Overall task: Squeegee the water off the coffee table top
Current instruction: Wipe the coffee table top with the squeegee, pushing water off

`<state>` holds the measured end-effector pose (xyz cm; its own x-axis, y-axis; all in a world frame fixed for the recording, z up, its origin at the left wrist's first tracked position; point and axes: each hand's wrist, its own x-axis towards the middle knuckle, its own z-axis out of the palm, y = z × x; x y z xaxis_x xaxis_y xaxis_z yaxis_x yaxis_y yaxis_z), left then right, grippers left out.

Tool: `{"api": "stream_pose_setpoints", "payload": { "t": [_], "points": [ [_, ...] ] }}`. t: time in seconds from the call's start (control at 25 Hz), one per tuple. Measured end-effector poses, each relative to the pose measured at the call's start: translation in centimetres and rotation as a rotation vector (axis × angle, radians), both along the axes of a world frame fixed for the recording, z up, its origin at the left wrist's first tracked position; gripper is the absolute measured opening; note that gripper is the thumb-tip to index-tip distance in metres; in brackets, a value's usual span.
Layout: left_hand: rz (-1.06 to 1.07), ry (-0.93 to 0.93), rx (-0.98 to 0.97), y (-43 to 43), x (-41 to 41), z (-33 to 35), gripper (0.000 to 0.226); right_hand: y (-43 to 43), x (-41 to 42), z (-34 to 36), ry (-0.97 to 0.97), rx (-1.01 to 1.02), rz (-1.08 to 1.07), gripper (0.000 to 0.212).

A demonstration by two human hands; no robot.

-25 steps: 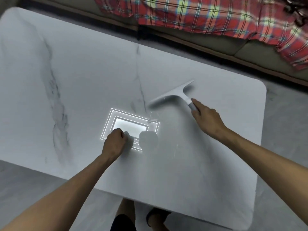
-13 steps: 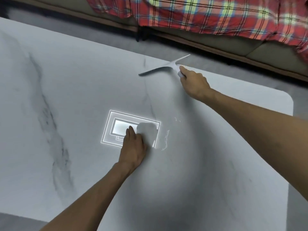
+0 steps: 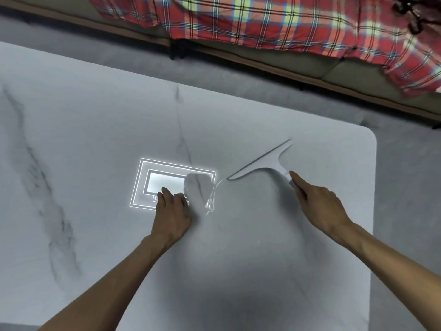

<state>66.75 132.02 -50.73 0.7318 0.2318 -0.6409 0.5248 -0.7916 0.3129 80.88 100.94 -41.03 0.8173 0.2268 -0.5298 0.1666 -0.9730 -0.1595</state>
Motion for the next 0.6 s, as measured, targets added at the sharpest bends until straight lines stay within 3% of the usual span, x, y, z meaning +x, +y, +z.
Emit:
{"api": "stream_pose_setpoints", "payload": {
  "t": [0.16, 0.28, 0.48, 0.6],
  "points": [
    [-0.017, 0.036, -0.068, -3.0, -1.7, 1.0, 0.041, -3.7, -1.1, 2.4, 0.040, -0.100, -0.002, 0.044],
    [-0.013, 0.056, -0.085, -4.6, -2.6, 1.1, 0.045, -2.8, 1.2, 3.8, -0.048, -0.007, 0.001, 0.047],
    [0.043, 0.004, -0.076, -4.5, -2.9, 1.0, 0.037, 7.8, 9.6, 0.8, -0.032, 0.151, -0.141, 0.033],
    [0.080, -0.093, -0.053, -4.0, -3.5, 0.7, 0.031, 13.7, 10.7, -1.8, 0.005, 0.174, -0.233, 0.037]
  ]
}}
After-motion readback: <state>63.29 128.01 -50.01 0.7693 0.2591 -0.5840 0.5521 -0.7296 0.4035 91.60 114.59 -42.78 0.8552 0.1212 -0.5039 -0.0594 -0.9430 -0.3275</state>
